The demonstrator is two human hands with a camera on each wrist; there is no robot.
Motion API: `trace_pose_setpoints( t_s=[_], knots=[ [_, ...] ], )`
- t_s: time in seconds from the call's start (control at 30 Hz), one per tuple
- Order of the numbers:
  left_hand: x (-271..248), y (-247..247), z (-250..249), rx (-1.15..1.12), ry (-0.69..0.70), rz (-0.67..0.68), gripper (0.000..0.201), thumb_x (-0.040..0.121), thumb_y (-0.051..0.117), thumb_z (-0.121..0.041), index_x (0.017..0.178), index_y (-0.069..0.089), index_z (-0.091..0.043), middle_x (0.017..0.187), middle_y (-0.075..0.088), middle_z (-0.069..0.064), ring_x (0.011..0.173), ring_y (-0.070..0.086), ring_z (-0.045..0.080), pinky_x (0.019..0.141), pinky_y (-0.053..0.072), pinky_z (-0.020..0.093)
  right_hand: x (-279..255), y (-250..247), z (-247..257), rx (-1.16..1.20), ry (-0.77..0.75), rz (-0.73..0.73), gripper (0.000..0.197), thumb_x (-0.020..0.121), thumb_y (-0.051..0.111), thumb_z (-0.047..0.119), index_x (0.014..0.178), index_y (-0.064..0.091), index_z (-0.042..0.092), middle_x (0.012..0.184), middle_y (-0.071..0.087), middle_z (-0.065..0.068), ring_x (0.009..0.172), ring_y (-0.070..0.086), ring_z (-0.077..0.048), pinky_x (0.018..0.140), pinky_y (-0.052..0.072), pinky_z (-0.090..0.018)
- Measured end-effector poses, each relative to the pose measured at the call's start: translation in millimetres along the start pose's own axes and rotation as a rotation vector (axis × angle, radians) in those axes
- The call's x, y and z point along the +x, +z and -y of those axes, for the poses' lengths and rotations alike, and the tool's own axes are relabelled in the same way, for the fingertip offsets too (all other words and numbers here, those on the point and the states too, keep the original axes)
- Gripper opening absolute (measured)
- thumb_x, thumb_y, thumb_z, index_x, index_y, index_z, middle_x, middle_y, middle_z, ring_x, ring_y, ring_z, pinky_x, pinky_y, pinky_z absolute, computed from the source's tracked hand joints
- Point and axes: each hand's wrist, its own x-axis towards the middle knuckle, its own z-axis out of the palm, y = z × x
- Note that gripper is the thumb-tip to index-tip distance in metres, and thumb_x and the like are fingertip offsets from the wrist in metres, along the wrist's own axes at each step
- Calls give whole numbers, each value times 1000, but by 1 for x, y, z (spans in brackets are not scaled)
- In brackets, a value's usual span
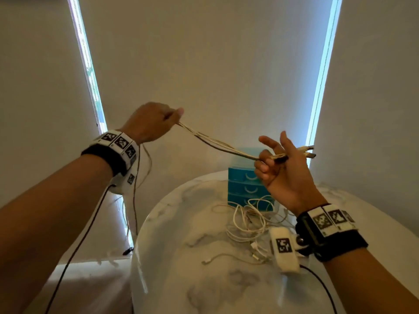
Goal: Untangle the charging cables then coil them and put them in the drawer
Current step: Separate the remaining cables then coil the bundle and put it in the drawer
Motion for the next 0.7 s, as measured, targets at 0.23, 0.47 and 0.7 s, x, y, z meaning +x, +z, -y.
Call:
trace_pose_setpoints(
  t_s=[0.23,0.47,0.7],
  knots=[
    [-31,78,-19,116,-107,500,66,114,22,-57,114,75,-18,116,74,13,113,67,37,108,40,48,-14,-36,-28,-61,35,-123,64,109,41,61,67,48,14,70,49,-6,62,51,-17,51,44,-25],
    [-75,141,-97,-345,-133,600,109,82,6,-98,113,68,-14,113,70,9,105,65,28,98,51,43,-31,-74,-70,-481,87,-252,65,110,42,60,83,80,15,86,73,-11,59,51,-14,53,32,-28],
    [-73,142,-244,-1011,-217,550,95,91,7,-92,143,53,-29,124,70,4,106,70,9,99,58,33,-24,-86,-69,-744,-191,-323,58,103,26,80,147,53,54,147,61,1,127,67,-12,93,63,-30]
  ],
)
